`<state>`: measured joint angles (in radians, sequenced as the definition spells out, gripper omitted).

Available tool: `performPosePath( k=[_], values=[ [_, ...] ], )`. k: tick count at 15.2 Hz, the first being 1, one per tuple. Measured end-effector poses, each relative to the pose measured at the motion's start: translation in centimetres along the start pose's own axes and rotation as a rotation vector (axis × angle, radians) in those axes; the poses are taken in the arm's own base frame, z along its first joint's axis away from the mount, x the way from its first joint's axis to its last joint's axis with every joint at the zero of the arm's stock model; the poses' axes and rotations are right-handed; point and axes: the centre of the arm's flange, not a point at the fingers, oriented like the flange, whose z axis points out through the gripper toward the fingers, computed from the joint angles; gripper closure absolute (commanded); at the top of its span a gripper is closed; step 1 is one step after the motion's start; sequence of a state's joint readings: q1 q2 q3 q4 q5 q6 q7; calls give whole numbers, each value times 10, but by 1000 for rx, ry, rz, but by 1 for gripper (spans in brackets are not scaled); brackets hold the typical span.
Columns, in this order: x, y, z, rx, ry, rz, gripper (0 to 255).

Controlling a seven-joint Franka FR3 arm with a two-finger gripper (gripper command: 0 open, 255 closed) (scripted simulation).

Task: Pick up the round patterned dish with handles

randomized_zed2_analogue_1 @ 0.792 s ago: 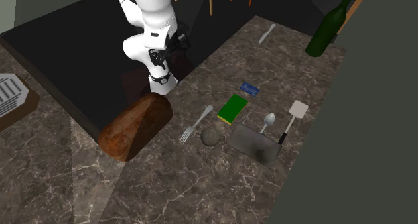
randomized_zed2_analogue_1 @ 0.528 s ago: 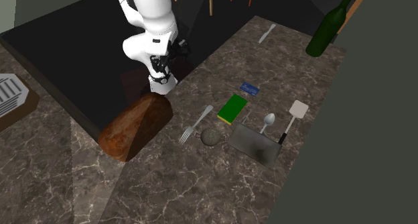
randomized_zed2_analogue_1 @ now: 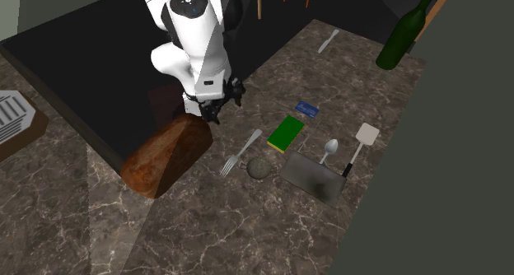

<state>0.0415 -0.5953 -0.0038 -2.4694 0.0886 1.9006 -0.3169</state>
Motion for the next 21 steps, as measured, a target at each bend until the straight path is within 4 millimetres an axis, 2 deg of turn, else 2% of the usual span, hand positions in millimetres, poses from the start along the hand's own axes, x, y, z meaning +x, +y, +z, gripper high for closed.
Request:
performPosePath(
  k=[7,15,21],
  values=[
    [64,18,33,-36,128,-136,0],
    [141,28,54,-75,271,-286,0],
    [146,32,84,-81,285,-301,0]
  ],
)
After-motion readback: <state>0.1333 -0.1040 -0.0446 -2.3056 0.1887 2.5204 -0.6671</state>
